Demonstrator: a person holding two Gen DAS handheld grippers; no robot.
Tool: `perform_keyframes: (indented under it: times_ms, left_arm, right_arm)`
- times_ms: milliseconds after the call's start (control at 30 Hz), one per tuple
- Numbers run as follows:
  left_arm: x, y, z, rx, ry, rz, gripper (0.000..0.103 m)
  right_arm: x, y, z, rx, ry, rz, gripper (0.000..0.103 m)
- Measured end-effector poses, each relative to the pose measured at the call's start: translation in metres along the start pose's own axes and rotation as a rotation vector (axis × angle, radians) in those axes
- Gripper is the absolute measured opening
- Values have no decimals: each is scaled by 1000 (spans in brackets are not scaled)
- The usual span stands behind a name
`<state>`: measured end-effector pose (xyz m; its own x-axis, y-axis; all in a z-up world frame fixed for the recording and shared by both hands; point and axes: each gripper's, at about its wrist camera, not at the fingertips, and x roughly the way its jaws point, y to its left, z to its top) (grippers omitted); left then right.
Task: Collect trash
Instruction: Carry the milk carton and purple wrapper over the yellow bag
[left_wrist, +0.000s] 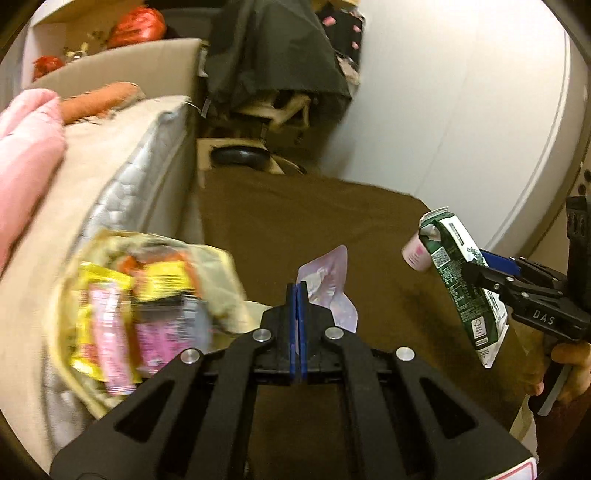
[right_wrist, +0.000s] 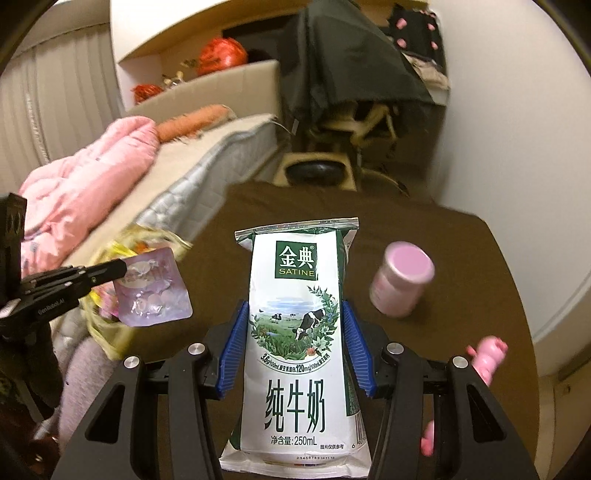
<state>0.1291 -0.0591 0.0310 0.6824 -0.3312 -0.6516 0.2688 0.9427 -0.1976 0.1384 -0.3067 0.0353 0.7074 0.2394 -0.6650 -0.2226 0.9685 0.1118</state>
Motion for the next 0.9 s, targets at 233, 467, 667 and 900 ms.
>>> perform_keyframes:
  times_ms: [233,467,667,900]
  left_arm:
    - [-39,72,0,-96,-58,91,1]
    - [-61,147,-11,-179,-69,158,1]
    - [-60,178,-25,-223,-55,160,1]
    - [-49,196,-34,-247,-31,146,1]
  right_arm:
    - [24,67,31,-56,-10,82,47]
    - [67,140,49,-143,45,128,47]
    - [101,183,54,-163,87,191,47]
    - [152,201,41,-134,198,243,47]
